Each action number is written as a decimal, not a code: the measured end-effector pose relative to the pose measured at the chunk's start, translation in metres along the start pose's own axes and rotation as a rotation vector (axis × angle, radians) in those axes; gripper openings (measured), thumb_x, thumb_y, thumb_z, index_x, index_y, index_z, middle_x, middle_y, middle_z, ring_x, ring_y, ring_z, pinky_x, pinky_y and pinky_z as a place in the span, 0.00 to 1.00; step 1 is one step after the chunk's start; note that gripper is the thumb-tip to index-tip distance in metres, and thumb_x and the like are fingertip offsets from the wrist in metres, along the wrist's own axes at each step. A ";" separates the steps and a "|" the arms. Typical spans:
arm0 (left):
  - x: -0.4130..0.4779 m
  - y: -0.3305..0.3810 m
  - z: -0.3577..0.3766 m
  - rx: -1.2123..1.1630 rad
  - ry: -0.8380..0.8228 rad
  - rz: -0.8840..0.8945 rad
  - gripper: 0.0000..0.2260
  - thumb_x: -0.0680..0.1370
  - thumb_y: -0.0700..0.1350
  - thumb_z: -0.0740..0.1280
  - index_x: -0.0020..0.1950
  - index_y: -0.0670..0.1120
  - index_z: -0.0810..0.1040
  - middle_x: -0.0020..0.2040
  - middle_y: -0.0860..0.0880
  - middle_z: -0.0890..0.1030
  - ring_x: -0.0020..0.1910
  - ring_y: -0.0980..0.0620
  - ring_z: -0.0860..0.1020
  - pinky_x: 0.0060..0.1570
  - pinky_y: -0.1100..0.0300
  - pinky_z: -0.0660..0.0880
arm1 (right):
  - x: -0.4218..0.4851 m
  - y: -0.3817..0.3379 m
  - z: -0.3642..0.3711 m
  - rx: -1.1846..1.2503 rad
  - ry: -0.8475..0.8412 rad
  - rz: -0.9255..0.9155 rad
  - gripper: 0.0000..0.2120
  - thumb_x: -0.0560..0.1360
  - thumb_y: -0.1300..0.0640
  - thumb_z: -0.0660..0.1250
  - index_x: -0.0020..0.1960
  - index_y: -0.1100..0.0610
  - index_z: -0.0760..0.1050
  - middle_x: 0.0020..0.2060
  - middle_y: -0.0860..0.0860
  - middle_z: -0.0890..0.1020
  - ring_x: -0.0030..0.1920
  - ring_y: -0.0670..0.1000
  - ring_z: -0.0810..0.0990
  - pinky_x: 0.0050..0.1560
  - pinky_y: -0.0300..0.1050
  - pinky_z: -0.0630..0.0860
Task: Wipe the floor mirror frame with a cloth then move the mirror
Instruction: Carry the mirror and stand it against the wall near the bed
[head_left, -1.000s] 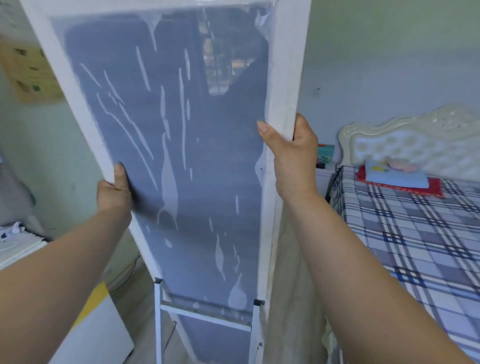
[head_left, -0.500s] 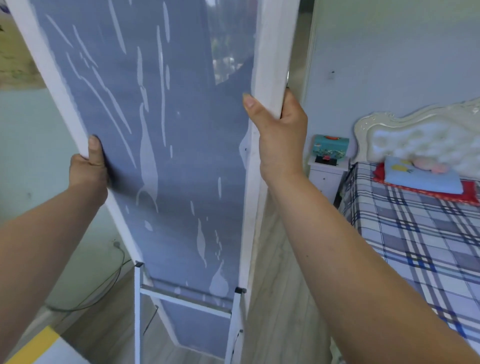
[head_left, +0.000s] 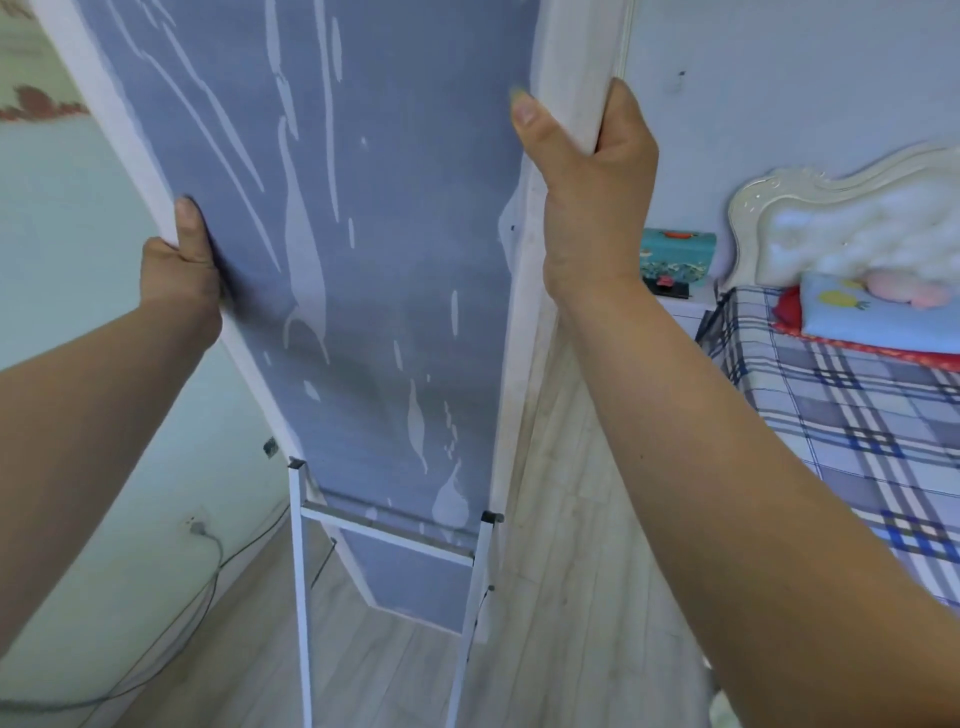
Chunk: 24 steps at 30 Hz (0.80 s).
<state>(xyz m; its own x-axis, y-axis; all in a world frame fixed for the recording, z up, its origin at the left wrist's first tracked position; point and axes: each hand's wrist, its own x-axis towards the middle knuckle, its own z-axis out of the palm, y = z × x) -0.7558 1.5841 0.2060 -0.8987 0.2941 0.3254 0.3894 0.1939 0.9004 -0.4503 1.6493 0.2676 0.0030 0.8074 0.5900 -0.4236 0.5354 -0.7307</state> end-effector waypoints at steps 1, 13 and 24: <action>0.016 0.002 0.016 -0.007 -0.008 0.006 0.24 0.80 0.67 0.52 0.47 0.46 0.69 0.51 0.45 0.73 0.50 0.49 0.72 0.52 0.54 0.71 | 0.015 0.012 0.005 -0.004 0.009 -0.002 0.09 0.72 0.62 0.73 0.41 0.55 0.73 0.34 0.43 0.77 0.33 0.36 0.75 0.40 0.31 0.72; 0.165 0.015 0.173 -0.033 0.004 -0.030 0.43 0.69 0.78 0.47 0.52 0.39 0.75 0.54 0.38 0.78 0.53 0.39 0.77 0.59 0.44 0.74 | 0.186 0.145 0.036 0.039 -0.029 -0.017 0.09 0.72 0.63 0.74 0.41 0.56 0.73 0.35 0.45 0.78 0.33 0.36 0.75 0.39 0.29 0.73; 0.327 -0.003 0.304 -0.132 -0.025 -0.030 0.39 0.67 0.79 0.51 0.48 0.43 0.74 0.46 0.44 0.78 0.53 0.42 0.79 0.52 0.49 0.75 | 0.314 0.279 0.115 -0.006 -0.023 -0.061 0.11 0.72 0.62 0.74 0.39 0.55 0.72 0.32 0.44 0.75 0.32 0.37 0.73 0.37 0.31 0.73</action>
<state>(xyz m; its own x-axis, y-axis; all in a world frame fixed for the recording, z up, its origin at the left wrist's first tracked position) -0.9893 1.9639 0.2218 -0.9034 0.3138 0.2923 0.3314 0.0782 0.9403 -0.6716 2.0239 0.2885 0.0078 0.7675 0.6410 -0.4180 0.5849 -0.6952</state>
